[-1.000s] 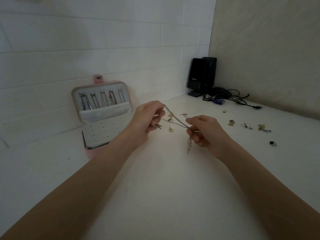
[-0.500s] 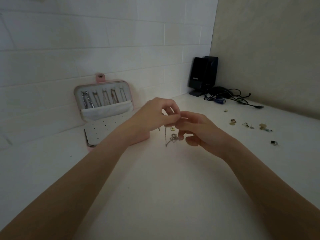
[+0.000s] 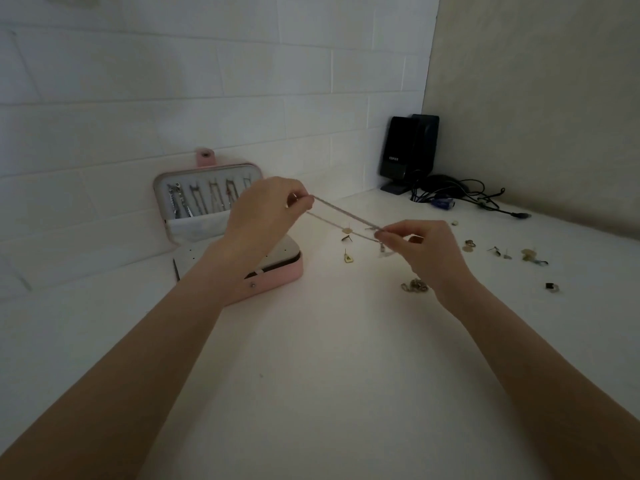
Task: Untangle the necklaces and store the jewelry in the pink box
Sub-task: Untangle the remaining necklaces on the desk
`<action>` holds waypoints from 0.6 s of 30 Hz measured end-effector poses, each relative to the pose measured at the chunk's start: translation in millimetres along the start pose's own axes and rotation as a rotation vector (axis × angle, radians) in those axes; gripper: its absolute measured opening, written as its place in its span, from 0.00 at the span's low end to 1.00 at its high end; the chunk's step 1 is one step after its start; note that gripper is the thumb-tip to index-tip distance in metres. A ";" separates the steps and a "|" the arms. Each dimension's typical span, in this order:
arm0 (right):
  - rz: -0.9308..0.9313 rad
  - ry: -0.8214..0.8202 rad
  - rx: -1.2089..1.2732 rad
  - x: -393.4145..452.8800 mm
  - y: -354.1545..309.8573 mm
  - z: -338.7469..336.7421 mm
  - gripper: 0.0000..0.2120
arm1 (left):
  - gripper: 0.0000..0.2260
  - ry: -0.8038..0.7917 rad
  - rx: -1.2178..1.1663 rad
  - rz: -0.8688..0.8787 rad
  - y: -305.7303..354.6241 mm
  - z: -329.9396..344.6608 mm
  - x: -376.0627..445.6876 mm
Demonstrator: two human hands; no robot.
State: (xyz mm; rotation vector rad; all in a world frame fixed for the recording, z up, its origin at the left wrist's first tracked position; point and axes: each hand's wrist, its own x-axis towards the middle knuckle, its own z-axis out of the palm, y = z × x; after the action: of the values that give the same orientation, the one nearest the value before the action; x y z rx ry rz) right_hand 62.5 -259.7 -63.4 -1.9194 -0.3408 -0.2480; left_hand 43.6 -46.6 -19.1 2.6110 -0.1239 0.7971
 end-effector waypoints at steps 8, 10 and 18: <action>0.185 -0.313 0.285 -9.9 -9.3 6.5 0.05 | 0.09 0.039 -0.512 -0.349 5.7 -9.6 -1.5; 0.197 -0.355 0.321 -10.6 -9.2 8.6 0.04 | 0.10 0.045 -0.568 -0.374 9.6 -11.9 -1.4; 0.129 -0.390 0.248 -19.1 -11.6 22.5 0.01 | 0.10 0.166 -0.592 -0.300 24.1 -18.9 0.1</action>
State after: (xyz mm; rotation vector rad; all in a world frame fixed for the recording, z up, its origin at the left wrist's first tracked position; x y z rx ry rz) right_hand 40.8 -237.0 -67.7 -1.7273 -0.4796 0.2494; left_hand 29.1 -61.0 3.8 1.9409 0.0712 0.7286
